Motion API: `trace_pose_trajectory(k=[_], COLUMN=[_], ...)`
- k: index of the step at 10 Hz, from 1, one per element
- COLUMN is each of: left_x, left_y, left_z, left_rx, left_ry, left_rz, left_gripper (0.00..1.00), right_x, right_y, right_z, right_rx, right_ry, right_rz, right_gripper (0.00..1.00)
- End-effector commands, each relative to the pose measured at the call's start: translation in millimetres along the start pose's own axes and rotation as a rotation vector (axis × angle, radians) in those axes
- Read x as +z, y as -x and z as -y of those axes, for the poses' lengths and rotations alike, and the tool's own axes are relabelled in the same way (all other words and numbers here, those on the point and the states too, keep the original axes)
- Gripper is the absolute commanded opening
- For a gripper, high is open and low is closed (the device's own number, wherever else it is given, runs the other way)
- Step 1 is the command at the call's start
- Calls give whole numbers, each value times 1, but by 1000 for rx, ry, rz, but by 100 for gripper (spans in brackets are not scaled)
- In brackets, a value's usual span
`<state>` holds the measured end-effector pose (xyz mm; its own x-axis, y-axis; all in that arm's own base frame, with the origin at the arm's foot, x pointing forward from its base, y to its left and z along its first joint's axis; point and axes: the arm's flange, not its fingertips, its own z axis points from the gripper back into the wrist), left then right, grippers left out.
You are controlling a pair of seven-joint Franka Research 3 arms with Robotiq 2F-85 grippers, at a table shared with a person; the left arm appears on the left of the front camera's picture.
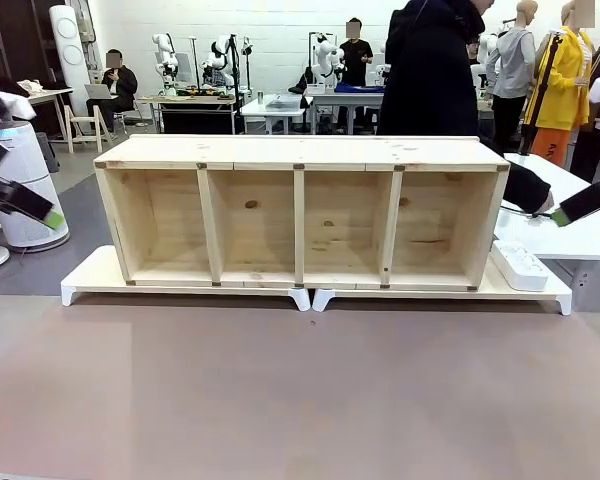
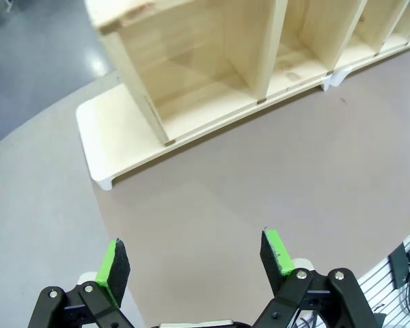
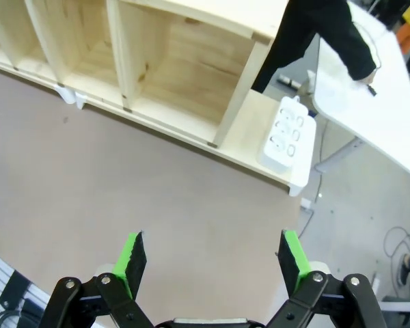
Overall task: Perform cable management.
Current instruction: When the cord part of the Power Cable appears at the lower middle area of the table and stops, grasp the cord part of the Power Cable.
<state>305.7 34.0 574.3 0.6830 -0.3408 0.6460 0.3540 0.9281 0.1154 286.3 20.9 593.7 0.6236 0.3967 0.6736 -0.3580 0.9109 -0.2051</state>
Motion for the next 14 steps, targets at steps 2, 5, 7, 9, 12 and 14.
trace_pose_trajectory(k=[2, 5, 7, 9, 12, 14], left_x=[5, 11, 86, 86, 86, 86], left_y=[137, 144, 27, 27, 27, 27], left_z=[54, 70, 10, 10, 10, 10], left_rx=[-13, -98, -45, -45, -45, -45], left_ry=[-56, -49, -39, -39, -39, -39], left_rz=[55, 88, 74, 74, 74, 74], left_gripper=[100, 100, 100, 100, 100, 100], right_x=[2, 1, 56, 56, 56, 56], right_y=[115, 113, 14, 14, 14, 14], right_z=[-46, -50, -11, -11, -11, -11], right_rx=[15, 19, 16, 16, 16, 16], right_ry=[46, 30, 16, 16, 16, 16], right_rz=[22, 35, 36, 36, 36, 36], right_gripper=[100, 100, 100, 100, 100, 100])
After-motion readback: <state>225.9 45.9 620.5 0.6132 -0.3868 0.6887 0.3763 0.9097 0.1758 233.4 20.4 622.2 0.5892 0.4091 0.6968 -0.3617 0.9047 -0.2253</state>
